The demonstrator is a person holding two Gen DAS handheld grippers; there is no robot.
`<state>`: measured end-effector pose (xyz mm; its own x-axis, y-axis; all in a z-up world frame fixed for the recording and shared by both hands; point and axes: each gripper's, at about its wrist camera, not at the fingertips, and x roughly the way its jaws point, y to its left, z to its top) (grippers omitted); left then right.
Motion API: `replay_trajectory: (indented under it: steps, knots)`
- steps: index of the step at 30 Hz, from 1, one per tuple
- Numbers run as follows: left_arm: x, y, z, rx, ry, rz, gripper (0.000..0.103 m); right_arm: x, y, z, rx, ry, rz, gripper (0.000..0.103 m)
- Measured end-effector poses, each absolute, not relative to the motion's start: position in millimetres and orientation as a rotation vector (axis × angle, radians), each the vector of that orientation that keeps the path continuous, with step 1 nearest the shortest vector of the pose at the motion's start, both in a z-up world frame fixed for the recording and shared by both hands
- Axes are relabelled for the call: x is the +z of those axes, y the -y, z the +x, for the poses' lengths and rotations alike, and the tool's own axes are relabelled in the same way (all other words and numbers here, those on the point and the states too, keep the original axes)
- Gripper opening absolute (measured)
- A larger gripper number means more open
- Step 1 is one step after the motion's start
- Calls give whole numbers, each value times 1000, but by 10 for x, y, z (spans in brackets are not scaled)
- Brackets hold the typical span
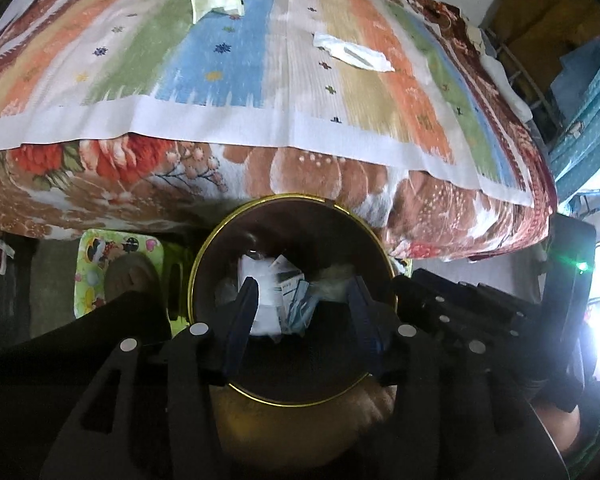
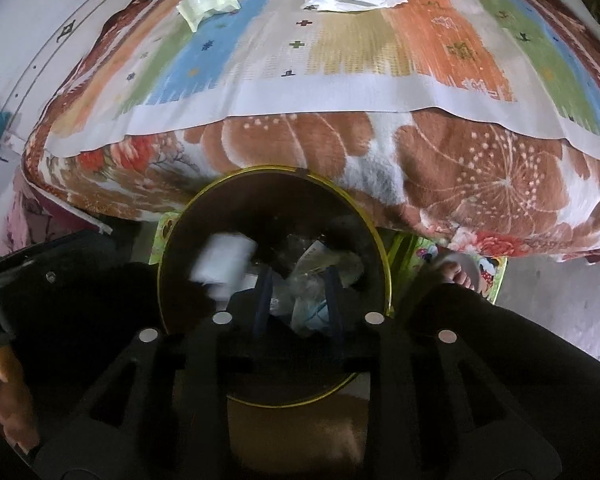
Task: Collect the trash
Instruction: 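Open the right tool over the bin while the left tool releases the tissue, then move both tools back toward the remaining tissues on the sheet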
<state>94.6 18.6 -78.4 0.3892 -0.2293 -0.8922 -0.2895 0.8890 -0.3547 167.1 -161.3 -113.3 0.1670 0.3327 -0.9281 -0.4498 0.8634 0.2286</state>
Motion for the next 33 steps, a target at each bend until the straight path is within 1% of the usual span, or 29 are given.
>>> replay_trajectory:
  steps: [2,5,9,10,13,15,16,17,18,19,23,25,28,30,31,33]
  knots:
    - [-760,-221,947,40,-1176,-520,48,-1114,1616,1664,561,-1278,-109,36]
    - [-670,-287,960,40,-1145,-536,51,-1084,1625,1671,564,-1269,-105,37]
    - [-512,-396,1013,49,-1106,-513,57,-1011,1643,1707,562,-1246,-96,45]
    - [-467,-428,1035,57,-1098,-496,59,-974,1648,1721,566,-1234,-90,46]
    - [-367,-519,1095,71,-1077,-465,60,-875,1632,1745,601,-1208,-76,46]
    - [-292,-581,1135,71,-1053,-456,66,-797,1617,1754,611,-1179,-80,48]
    - [-263,-605,1150,80,-1042,-447,70,-741,1612,1761,612,-1157,-89,50]
    - [-235,-634,1170,100,-1031,-429,71,-692,1606,1770,614,-1137,-96,54]
    - [-215,-651,1201,119,-1027,-408,71,-663,1602,1770,616,-1127,-99,56]
    - [-207,-665,1221,129,-1026,-395,73,-622,1590,1787,622,-1115,-106,56]
    - [-166,-748,1398,169,-1022,-351,84,-502,1542,1889,635,-1086,-119,67]
    - [-139,-803,1498,177,-1014,-349,88,-430,1533,1950,640,-1070,-119,69]
    - [-77,-841,1635,142,-987,-350,97,-321,1516,2070,650,-1042,-119,72]
    - [-52,-876,1739,178,-962,-327,97,-270,1504,2159,644,-1026,-112,79]
    - [-54,-888,1777,193,-959,-320,97,-238,1508,2234,636,-1017,-104,80]
    - [-85,-942,1909,213,-967,-314,97,-210,1505,2355,623,-1010,-97,88]
